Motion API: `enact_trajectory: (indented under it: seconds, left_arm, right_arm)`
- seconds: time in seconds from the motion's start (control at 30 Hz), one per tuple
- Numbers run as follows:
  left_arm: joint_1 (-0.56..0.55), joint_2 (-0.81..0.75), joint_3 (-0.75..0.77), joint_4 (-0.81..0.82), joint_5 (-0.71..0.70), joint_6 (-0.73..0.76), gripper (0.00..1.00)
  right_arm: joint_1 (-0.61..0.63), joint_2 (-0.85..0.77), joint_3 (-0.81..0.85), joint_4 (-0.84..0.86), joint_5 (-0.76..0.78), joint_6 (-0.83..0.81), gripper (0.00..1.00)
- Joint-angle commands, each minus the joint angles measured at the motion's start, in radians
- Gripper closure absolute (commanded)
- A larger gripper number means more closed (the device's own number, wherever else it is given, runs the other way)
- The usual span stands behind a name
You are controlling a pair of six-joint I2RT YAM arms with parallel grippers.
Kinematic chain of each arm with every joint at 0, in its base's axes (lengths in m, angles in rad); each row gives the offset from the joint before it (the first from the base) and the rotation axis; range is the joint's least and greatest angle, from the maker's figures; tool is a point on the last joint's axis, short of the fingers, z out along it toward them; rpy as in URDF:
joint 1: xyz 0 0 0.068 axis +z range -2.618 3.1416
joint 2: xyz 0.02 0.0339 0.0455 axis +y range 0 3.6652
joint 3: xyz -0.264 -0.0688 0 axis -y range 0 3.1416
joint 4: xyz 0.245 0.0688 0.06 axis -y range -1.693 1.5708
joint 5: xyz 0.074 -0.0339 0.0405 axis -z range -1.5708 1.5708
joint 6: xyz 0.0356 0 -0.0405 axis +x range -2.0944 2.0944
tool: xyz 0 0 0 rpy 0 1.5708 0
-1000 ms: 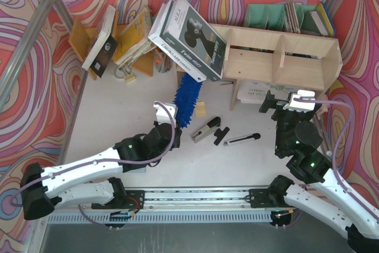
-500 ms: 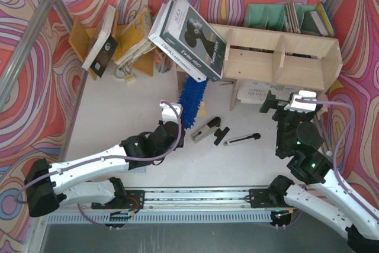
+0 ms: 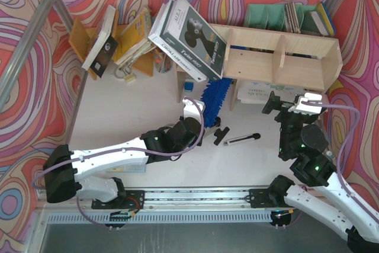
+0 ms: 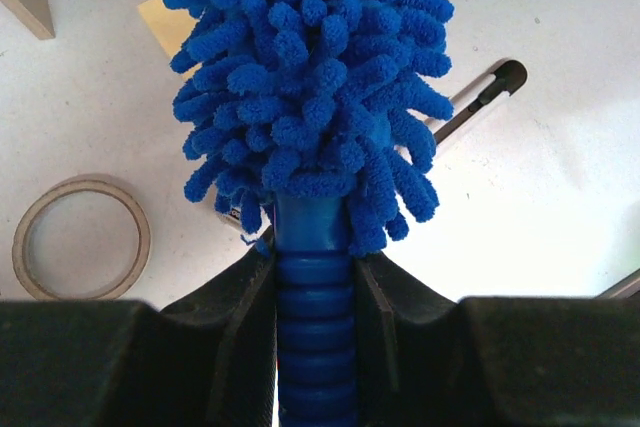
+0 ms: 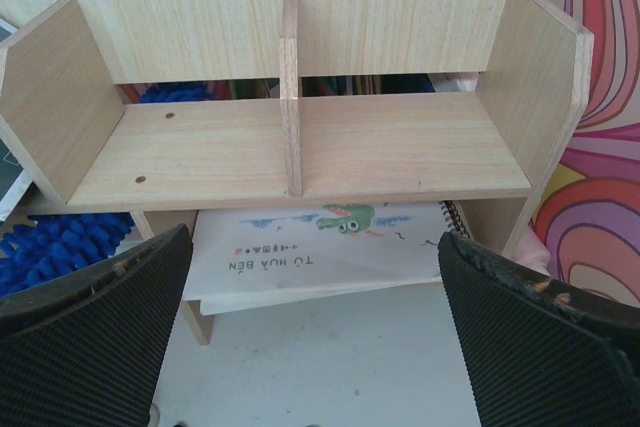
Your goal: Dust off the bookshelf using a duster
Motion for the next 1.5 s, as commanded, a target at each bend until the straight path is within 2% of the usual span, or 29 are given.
enact_trajectory:
  seconds: [0.0,0.5,0.83,1.0,1.33,1.47]
  left_arm:
    - [-0.015,0.002,0.048,0.111,0.022,0.044,1.0]
    - [-0.011,-0.175,-0.09,0.052,-0.108,0.05,1.0]
    - [0.046,-0.403,-0.167,-0.16,-0.265,0.042,1.0]
    - [0.073,-0.471,-0.198,-0.187,-0.285,0.044,1.0]
    - [0.074,-0.374,-0.157,-0.133,-0.163,0.047,1.0]
    - [0.072,-0.296,-0.125,-0.05,-0.09,0.034,1.0]
  right_arm:
    - [-0.003,-0.02,0.014,-0.012,-0.001,0.017,0.01]
    - [-0.003,0.018,0.003,0.02,0.002,-0.011,0.01]
    - [-0.003,0.067,0.004,0.044,0.013,-0.04,0.01]
    - [-0.004,0.068,0.001,0.054,0.019,-0.048,0.01]
    - [-0.004,0.053,0.009,0.029,0.009,-0.026,0.01]
    - [-0.004,0.035,0.013,0.019,0.004,-0.01,0.01]
